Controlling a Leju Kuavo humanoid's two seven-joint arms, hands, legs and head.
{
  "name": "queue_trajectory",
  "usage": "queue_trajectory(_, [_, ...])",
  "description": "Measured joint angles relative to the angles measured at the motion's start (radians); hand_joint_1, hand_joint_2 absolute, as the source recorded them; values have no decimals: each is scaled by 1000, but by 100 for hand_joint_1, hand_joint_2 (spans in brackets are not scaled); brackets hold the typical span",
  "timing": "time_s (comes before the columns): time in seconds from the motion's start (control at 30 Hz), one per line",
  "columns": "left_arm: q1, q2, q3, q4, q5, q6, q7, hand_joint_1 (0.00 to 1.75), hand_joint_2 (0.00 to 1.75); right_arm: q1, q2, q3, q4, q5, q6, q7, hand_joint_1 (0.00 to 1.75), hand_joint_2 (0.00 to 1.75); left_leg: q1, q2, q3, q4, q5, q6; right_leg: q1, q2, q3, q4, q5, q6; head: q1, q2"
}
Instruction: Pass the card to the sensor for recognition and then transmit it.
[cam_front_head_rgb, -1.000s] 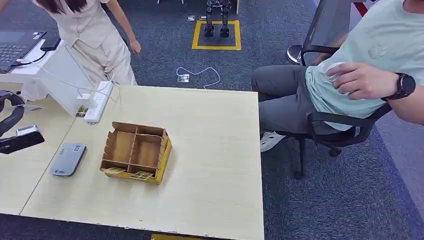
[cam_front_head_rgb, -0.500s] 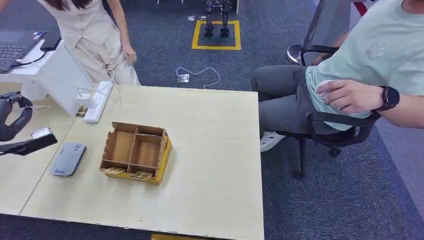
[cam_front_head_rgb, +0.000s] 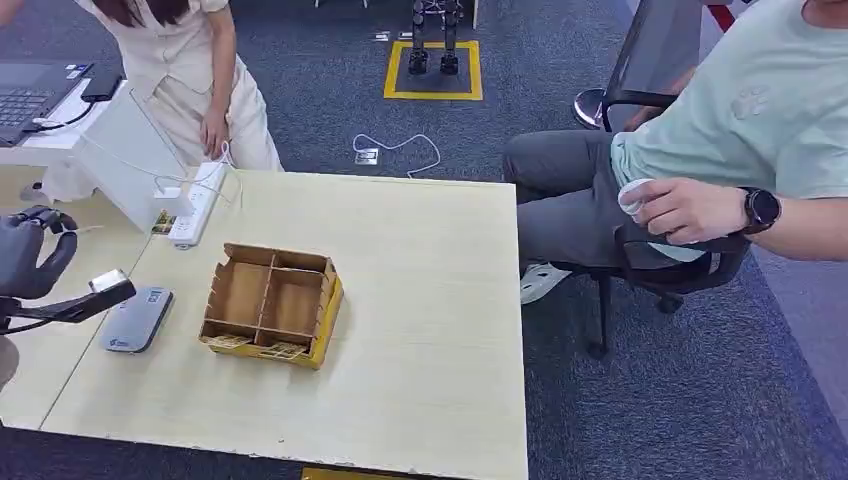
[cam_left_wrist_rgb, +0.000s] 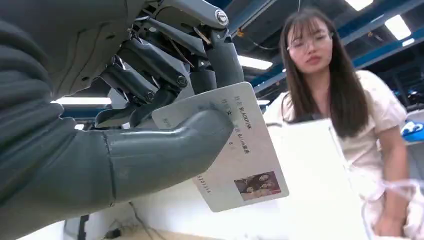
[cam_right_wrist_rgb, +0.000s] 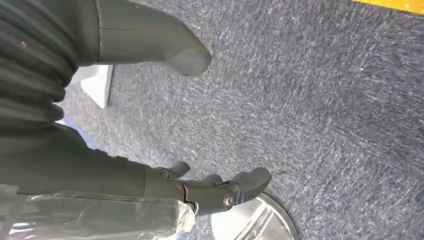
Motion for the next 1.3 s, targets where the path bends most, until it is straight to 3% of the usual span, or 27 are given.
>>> queue_trajectory(0.33, [5,-65,0,120,-67,102,16,175,175,2,3,-14,0,21,-2,0,0,175,0,0,0,0,0,0,0,0,0,0,0,0,0,0])
queue_trajectory(0.83, [10,-113,0,275,-126,166,37,175,175,3,5,-36,0,43,-6,8,0,175,0,0,0,0,0,0,0,0,0,0,0,0,0,0])
queue_trajectory(1.3, [39,-156,0,336,-126,210,37,175,175,3,7,-55,0,55,-11,9,0,175,0,0,0,0,0,0,0,0,0,0,0,0,0,0])
